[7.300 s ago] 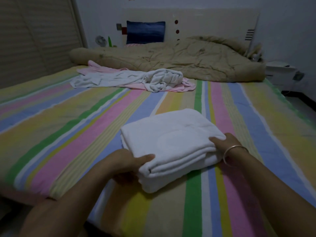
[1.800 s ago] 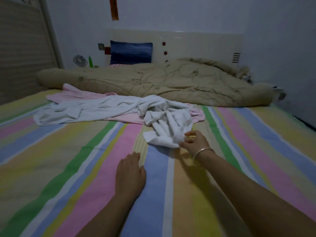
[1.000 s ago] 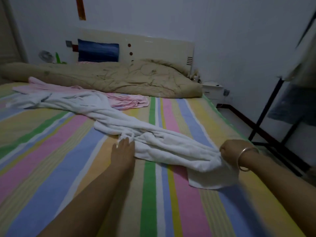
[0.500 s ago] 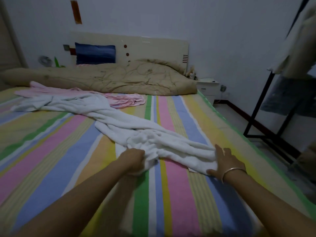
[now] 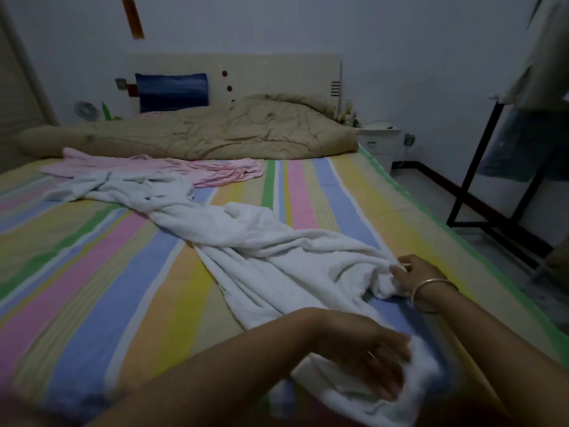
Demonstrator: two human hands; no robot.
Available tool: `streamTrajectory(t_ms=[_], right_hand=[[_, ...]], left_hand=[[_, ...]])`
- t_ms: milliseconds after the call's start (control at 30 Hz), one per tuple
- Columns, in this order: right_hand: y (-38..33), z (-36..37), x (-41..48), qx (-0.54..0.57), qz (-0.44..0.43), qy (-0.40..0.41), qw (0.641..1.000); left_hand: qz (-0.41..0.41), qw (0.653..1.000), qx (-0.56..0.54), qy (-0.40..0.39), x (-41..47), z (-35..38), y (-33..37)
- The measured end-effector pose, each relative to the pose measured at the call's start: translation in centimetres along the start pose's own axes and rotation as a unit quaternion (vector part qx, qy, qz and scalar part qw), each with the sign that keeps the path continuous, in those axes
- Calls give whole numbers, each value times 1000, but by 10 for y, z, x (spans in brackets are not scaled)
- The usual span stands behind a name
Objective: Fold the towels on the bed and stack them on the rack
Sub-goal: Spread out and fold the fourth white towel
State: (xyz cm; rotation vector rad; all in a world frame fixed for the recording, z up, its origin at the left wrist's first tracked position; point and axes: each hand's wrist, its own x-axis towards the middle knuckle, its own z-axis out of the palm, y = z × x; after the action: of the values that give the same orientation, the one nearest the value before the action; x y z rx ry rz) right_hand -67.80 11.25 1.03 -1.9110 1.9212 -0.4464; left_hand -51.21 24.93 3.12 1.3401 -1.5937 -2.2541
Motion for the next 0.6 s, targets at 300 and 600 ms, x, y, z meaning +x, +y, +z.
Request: streamTrajectory(t_ms=[300, 600], right_hand=[[-28, 10, 45, 21, 19, 97, 995], [-31, 1, 82, -48, -3, -298, 953]], left_hand=[[63, 731, 313, 603, -34, -196, -13], [-91, 650, 448, 607, -24, -316, -23]])
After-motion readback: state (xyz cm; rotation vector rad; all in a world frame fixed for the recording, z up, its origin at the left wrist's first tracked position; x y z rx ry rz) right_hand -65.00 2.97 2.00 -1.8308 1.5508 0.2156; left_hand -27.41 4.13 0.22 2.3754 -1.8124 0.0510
